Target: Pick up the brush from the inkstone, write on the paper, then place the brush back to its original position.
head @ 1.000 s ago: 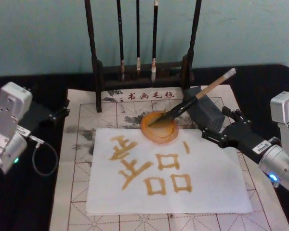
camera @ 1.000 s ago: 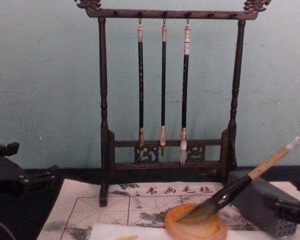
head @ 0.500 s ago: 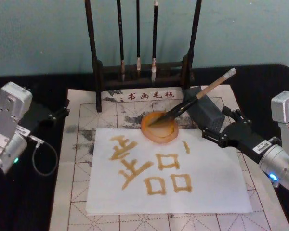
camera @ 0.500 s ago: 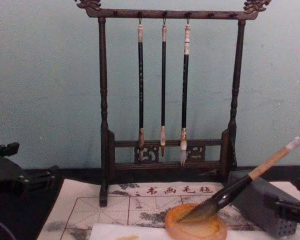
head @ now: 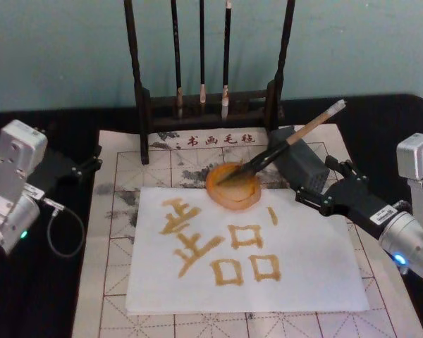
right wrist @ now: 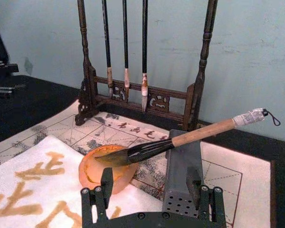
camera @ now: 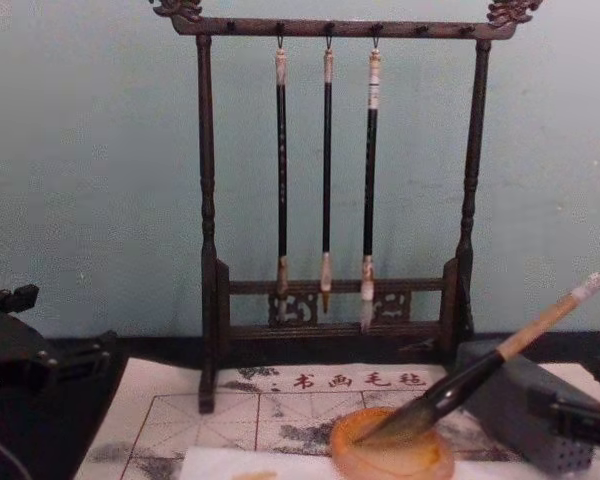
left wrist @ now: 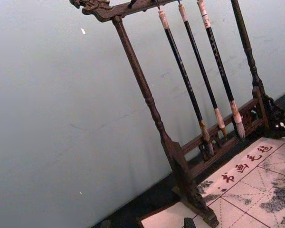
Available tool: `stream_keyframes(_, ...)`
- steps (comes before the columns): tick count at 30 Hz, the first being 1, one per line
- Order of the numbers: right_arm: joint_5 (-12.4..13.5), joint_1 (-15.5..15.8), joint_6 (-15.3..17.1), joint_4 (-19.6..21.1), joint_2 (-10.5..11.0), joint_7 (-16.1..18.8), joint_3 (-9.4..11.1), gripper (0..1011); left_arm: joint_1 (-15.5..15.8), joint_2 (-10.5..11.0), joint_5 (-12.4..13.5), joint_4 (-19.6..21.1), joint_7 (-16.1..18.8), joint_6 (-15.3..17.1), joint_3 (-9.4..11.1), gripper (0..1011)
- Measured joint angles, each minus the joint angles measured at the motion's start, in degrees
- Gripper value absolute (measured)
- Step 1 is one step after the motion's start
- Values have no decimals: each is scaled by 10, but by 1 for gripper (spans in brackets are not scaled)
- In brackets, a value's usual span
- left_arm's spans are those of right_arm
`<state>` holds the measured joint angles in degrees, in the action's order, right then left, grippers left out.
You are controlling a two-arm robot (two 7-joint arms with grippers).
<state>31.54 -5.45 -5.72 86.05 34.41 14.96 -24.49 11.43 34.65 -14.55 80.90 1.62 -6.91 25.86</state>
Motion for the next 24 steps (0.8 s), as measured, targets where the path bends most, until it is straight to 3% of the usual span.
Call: stream_keyframes(24, 0, 0, 0, 0, 0, 0, 0, 1002, 0, 0, 0, 0, 0, 0, 0, 1001)
